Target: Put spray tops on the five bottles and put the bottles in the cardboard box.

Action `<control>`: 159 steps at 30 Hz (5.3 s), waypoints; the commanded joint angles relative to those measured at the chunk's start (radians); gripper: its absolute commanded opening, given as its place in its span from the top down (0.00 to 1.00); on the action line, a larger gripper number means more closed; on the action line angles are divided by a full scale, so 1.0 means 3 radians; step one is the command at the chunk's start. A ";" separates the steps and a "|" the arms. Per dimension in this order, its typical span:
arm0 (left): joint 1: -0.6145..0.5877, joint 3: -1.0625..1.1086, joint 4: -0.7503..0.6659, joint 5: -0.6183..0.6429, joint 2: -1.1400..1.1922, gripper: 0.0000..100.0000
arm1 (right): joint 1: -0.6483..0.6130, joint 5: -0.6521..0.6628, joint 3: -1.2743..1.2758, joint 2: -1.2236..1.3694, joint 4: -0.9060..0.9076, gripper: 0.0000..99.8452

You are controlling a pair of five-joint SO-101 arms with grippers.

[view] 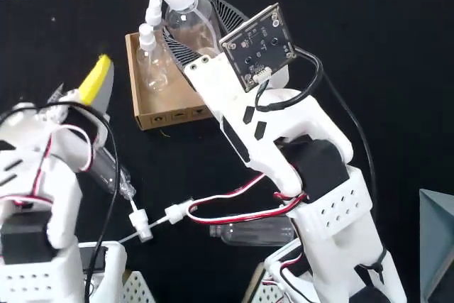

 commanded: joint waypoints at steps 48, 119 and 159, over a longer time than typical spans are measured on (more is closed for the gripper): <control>-0.0028 0.1419 -0.0834 -0.0010 -0.0532 0.73 | -0.0113 -0.0026 0.1465 -0.0908 -0.0921 0.99; -0.0642 0.1337 -0.0834 0.0205 -0.0532 0.73 | -0.0113 -0.1100 0.2284 0.2314 -0.5237 0.99; -0.0642 0.1337 -0.0834 0.0179 -0.0532 0.73 | -0.0179 -0.0650 0.1486 0.3767 -0.5253 0.99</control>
